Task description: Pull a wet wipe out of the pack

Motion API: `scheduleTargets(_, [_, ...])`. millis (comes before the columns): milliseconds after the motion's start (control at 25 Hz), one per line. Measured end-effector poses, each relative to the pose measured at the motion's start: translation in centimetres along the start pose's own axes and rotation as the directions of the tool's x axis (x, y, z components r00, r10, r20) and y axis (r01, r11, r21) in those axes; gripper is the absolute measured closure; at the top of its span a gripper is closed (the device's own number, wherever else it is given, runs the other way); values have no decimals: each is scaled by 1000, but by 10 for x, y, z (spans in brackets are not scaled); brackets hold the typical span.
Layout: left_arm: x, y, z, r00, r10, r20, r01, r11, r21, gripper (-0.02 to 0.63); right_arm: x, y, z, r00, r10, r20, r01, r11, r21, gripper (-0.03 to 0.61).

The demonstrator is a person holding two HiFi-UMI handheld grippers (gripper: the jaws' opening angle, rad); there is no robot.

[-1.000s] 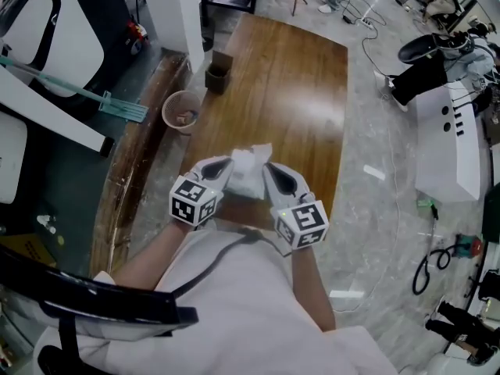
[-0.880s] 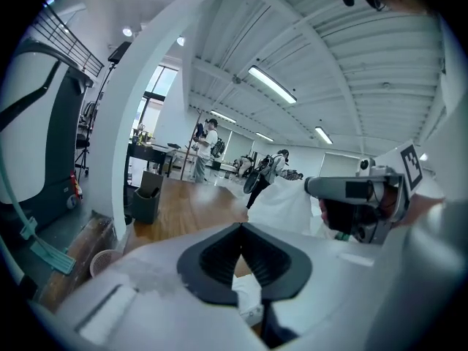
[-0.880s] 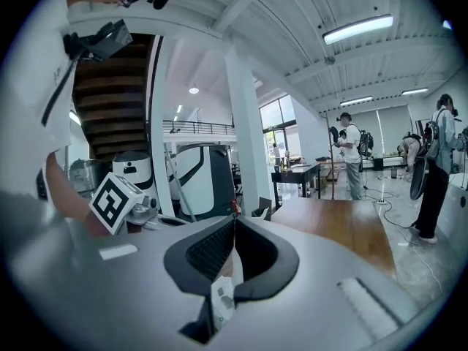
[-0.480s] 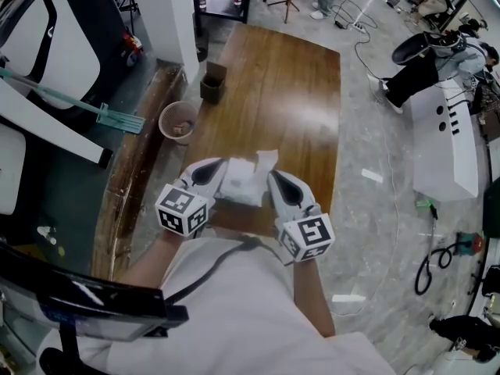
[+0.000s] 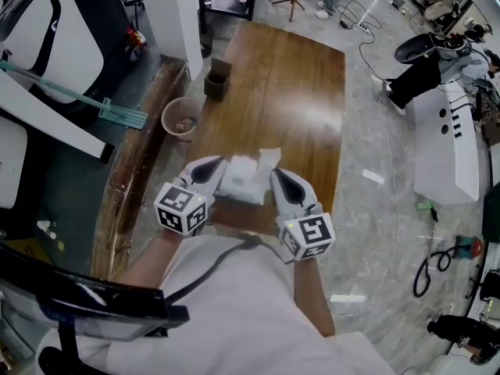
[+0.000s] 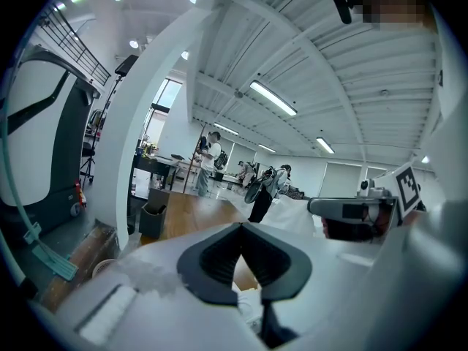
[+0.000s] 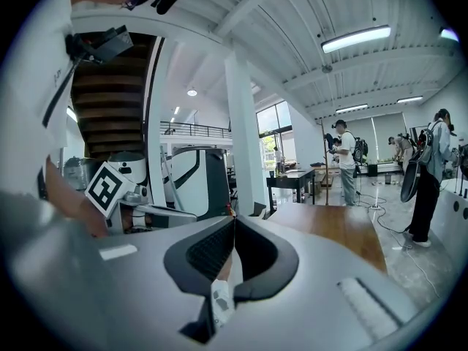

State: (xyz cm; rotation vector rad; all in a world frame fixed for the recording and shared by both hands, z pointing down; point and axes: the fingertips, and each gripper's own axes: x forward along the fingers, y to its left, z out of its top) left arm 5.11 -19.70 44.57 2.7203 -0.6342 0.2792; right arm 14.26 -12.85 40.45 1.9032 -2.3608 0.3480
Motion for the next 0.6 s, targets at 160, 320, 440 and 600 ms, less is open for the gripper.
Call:
scheduleTargets(160, [0, 1, -1, 1000, 1, -4, -1, 1000, -3, 609, 0, -1, 0, 1000, -3, -5, 3, 1000, -4, 568])
scheduleTargets(320, [1, 0, -3, 1000, -2, -7, 2, 1000, -4, 611, -1, -1, 0, 1000, -7, -9, 7, 1000, -11, 568])
scheduleTargets(440, [0, 1, -5, 1000, -4, -7, 4, 1000, -6, 609, 0, 1, -2, 1000, -8, -15, 8, 1000, -17, 568])
scheduleTargets(600, [-1, 3, -6, 1000, -5, -10, 5, 1000, -9, 611, 2, 2, -5, 1000, -14, -25, 13, 1000, -23, 568])
